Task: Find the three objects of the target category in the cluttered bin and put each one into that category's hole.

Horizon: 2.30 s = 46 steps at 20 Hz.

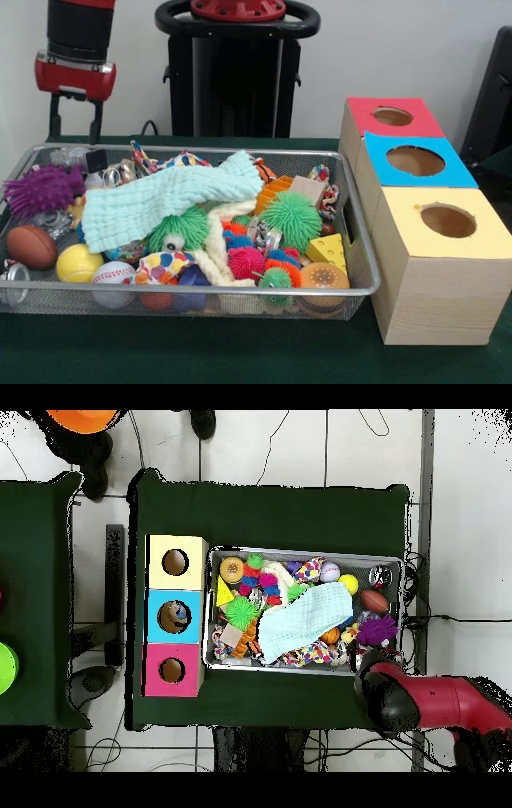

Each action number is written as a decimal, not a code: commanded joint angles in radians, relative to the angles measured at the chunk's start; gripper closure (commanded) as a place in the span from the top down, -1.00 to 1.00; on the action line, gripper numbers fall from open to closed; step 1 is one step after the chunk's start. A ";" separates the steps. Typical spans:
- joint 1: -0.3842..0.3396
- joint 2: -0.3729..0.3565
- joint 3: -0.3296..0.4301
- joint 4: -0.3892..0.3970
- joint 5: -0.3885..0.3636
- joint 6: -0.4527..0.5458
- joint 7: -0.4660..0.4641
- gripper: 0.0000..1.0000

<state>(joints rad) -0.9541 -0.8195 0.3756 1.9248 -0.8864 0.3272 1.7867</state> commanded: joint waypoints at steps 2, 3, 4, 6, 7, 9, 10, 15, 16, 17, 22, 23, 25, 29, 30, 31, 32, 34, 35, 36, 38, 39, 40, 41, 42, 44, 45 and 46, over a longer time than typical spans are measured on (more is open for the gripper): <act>-0.059 0.048 0.178 -0.097 -0.042 0.022 -0.227 1.00; -0.067 0.049 0.192 -0.096 -0.041 0.017 -0.228 1.00; -0.084 0.052 0.216 -0.087 -0.037 0.006 -0.228 1.00; -0.103 0.055 0.245 -0.079 -0.037 -0.008 -0.217 1.00; -0.111 0.057 0.257 -0.077 -0.038 -0.014 -0.212 1.00; -0.120 0.057 0.274 -0.077 -0.045 -0.025 -0.197 1.00; -0.122 0.058 0.278 -0.078 -0.049 -0.029 -0.190 1.00; -0.125 0.088 0.269 -0.091 -0.102 -0.074 -0.146 1.00; -0.125 0.106 0.263 -0.099 -0.115 -0.088 -0.136 1.00; -0.123 0.116 0.256 -0.105 -0.126 -0.094 -0.131 1.00; -0.114 0.209 0.211 -0.168 -0.202 -0.166 -0.087 1.00; -0.115 0.220 0.211 -0.176 -0.211 -0.173 -0.083 1.00; -0.125 0.242 0.222 -0.190 -0.225 -0.182 -0.087 1.00; -0.120 0.260 0.212 -0.211 -0.252 -0.201 -0.072 1.00; -0.117 0.261 0.206 -0.215 -0.260 -0.206 -0.067 1.00; -0.117 0.260 0.206 -0.218 -0.262 -0.204 -0.068 1.00; -0.112 0.257 0.194 -0.222 -0.271 -0.211 -0.060 1.00; -0.103 0.249 0.178 -0.230 -0.283 -0.211 -0.054 1.00; -0.099 0.245 0.172 -0.234 -0.288 -0.210 -0.052 1.00; -0.076 0.232 0.144 -0.247 -0.306 -0.216 -0.039 1.00; -0.052 0.216 0.113 -0.265 -0.328 -0.219 -0.025 1.00; -0.041 0.207 0.098 -0.275 -0.341 -0.221 -0.019 1.00; -0.031 0.201 0.085 -0.284 -0.350 -0.218 -0.017 1.00; -0.027 0.197 0.081 -0.288 -0.355 -0.215 -0.017 1.00; -0.023 0.189 0.075 -0.294 -0.361 -0.211 -0.018 1.00; -0.003 0.179 0.048 -0.306 -0.377 -0.213 -0.004 1.00; -0.002 0.177 0.045 -0.309 -0.379 -0.211 -0.006 1.00; 0.013 0.177 0.025 -0.317 -0.391 -0.215 0.005 1.00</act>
<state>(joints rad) -0.9826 -0.6209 0.4794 1.7278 -1.1810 0.1456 1.7867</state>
